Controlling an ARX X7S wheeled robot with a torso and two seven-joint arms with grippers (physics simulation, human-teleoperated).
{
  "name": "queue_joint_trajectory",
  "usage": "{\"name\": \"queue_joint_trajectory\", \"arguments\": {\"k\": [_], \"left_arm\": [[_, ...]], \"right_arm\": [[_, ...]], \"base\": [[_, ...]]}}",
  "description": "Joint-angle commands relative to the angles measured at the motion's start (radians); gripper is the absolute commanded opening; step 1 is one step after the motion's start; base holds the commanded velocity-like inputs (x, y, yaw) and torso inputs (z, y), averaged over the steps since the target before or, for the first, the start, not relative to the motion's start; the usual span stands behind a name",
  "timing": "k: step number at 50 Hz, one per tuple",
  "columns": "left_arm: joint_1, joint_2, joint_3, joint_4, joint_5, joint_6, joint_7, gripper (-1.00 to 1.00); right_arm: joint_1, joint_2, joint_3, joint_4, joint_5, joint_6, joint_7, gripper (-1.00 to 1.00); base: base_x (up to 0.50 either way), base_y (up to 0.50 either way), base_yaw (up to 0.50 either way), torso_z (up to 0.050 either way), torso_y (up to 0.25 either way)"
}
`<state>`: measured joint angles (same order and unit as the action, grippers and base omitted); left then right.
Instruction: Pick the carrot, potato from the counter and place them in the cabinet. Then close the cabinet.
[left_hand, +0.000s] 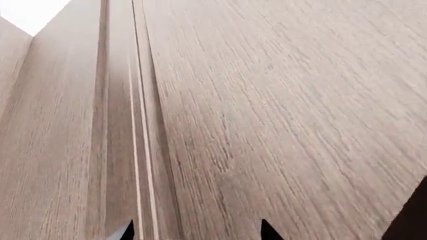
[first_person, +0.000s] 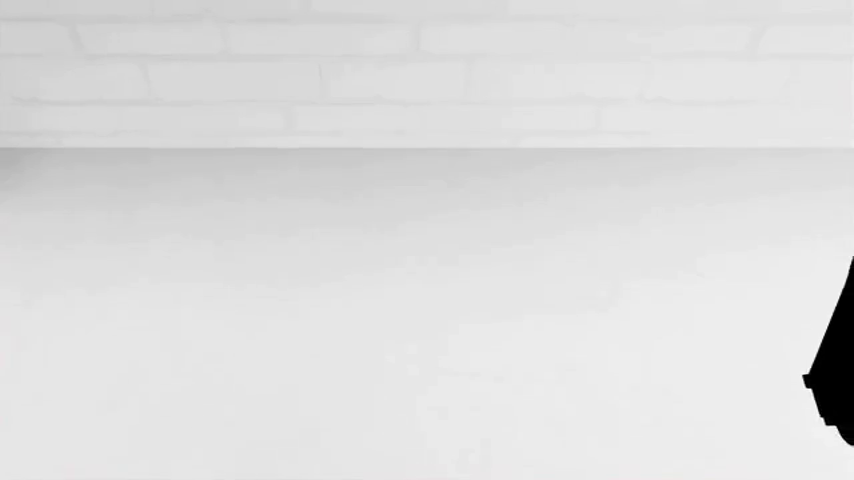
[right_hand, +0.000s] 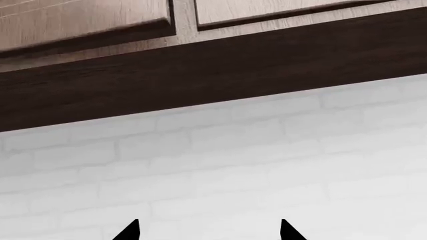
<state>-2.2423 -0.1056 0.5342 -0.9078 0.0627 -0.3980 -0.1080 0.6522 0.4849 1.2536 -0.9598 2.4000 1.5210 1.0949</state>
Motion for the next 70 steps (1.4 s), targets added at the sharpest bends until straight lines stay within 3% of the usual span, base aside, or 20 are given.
{"name": "queue_joint_trajectory", "arguments": {"k": [1, 10, 16, 41, 47, 52, 55, 61, 70], "left_arm": [[0.072, 0.105, 0.387, -0.263, -0.641, 0.143, 0.092, 1.0], [0.048, 0.105, 0.804, -0.223, -1.043, 0.191, 0.021, 1.0], [0.046, 0.105, 0.937, -0.227, -1.166, 0.214, 0.006, 1.0], [0.104, 0.105, 0.984, -0.207, -1.248, 0.203, 0.094, 1.0], [0.064, 0.104, 0.932, -0.203, -1.344, 0.212, 0.148, 1.0], [0.035, -0.233, 0.782, 0.383, -1.542, 0.121, -0.11, 1.0], [0.035, -0.377, 0.713, 0.599, -1.614, 0.126, -0.19, 1.0], [0.055, -0.57, 0.644, 0.882, -1.671, 0.141, -0.29, 1.0], [0.126, -0.77, 0.585, 1.188, -1.698, 0.197, -0.368, 1.0]], "right_arm": [[0.004, -0.027, 0.016, -0.003, -0.031, 0.026, -0.038, 1.0], [-0.011, -0.042, 0.049, -0.005, -0.081, 0.039, -0.107, 1.0], [-0.04, -0.033, 0.084, -0.005, -0.095, 0.028, -0.148, 1.0], [-0.084, -0.015, 0.12, -0.002, -0.122, 0.005, -0.202, 1.0], [-0.072, -0.03, 0.106, -0.002, -0.152, 0.013, -0.222, 1.0], [-0.056, -0.055, 0.079, -0.012, -0.181, 0.018, -0.24, 1.0], [-0.052, -0.065, 0.056, -0.025, -0.188, 0.006, -0.242, 1.0], [-0.032, -0.095, 0.01, -0.04, -0.219, 0.012, -0.251, 1.0], [-0.011, -0.128, -0.03, -0.055, -0.273, 0.024, -0.283, 1.0]], "base": [[0.0, 0.0, 0.0, 0.0, 0.0], [0.0, 0.0, 0.0, 0.0, 0.0], [0.0, 0.0, 0.0, 0.0, 0.0], [0.0, 0.0, 0.0, 0.0, 0.0], [0.0, 0.0, 0.0, -0.003, 0.0], [0.0, 0.0, 0.0, 0.0, 0.0], [0.0, 0.0, 0.0, 0.0, 0.0], [0.0, 0.0, 0.0, -0.002, 0.0], [0.0, 0.0, 0.0, 0.0, 0.0]]}}
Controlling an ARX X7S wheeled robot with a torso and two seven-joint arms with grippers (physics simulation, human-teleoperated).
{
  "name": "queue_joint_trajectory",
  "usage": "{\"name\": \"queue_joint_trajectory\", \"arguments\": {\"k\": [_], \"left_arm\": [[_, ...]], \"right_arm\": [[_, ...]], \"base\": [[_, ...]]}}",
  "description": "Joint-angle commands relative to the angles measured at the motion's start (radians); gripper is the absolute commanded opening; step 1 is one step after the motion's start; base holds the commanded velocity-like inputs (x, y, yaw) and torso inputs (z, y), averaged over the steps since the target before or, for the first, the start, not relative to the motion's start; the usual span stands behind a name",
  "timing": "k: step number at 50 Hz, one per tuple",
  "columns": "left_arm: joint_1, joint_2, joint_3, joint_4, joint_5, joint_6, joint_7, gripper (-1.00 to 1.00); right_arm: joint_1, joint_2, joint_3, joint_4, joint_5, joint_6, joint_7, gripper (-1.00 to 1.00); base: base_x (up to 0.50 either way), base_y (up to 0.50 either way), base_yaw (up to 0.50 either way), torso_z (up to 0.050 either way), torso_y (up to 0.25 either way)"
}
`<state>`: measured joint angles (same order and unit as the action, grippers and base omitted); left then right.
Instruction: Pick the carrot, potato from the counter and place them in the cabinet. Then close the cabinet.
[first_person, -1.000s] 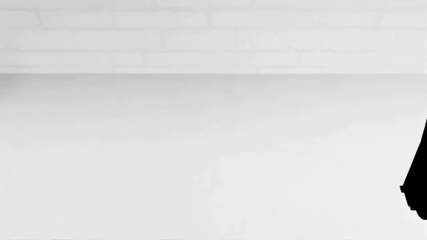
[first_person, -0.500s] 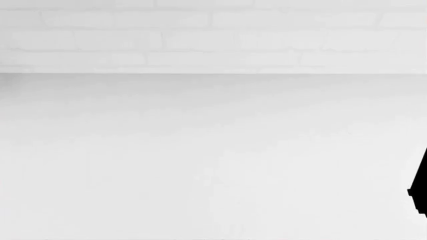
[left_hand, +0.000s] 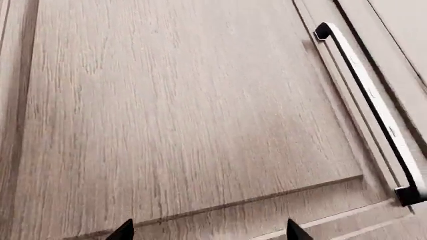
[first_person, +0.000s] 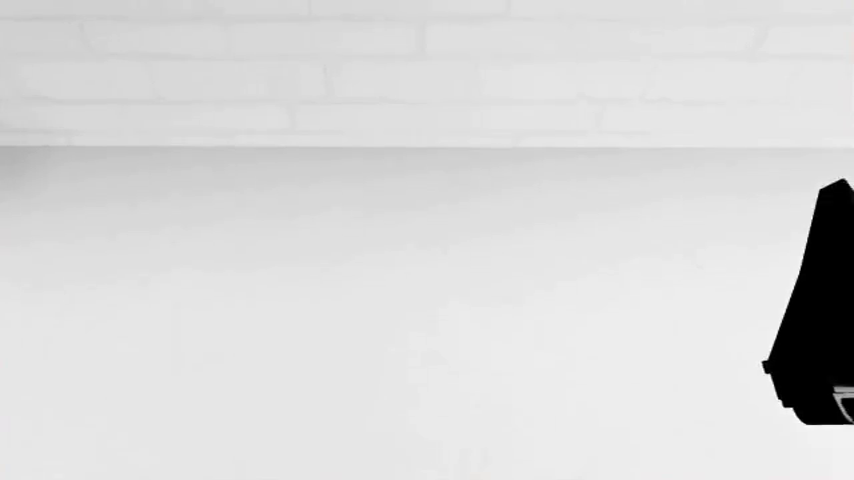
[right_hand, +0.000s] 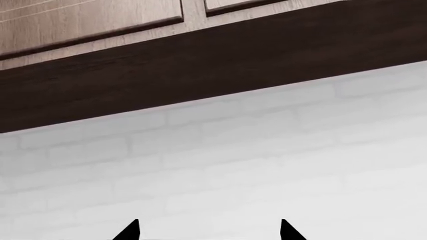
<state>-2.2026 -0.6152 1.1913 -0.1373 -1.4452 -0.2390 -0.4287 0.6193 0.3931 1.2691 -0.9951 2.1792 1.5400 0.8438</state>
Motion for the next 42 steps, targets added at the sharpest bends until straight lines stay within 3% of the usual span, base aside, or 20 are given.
{"name": "queue_joint_trajectory", "arguments": {"k": [1, 12, 19, 27, 42], "left_arm": [[0.096, -0.286, -0.08, 0.456, -0.199, 0.046, -0.059, 1.0], [0.251, -0.546, -0.112, 0.806, -0.192, 0.18, -0.199, 1.0], [0.414, -0.678, -0.079, 0.959, -0.055, 0.319, -0.288, 1.0], [0.508, -0.762, -0.047, 1.073, 0.059, 0.389, -0.358, 1.0], [0.738, -0.888, 0.108, 1.181, 0.39, 0.607, -0.447, 1.0]], "right_arm": [[0.021, -0.037, -0.042, -0.02, -0.054, 0.006, -0.038, 1.0], [0.011, -0.035, -0.042, -0.025, -0.083, -0.005, -0.065, 1.0], [0.006, -0.032, -0.039, -0.021, -0.092, -0.012, -0.075, 1.0], [0.033, -0.051, -0.007, -0.051, -0.131, 0.028, -0.122, 1.0], [0.09, 0.005, 0.038, -0.052, -0.037, 0.031, -0.037, 1.0]], "base": [[0.0, 0.0, 0.0, 0.0, 0.0], [0.0, 0.0, 0.0, 0.0, 0.0], [0.0, 0.0, 0.0, 0.0, 0.0], [0.0, 0.0, 0.0, 0.0, 0.0], [0.0, 0.0, 0.0, 0.0, 0.0]]}}
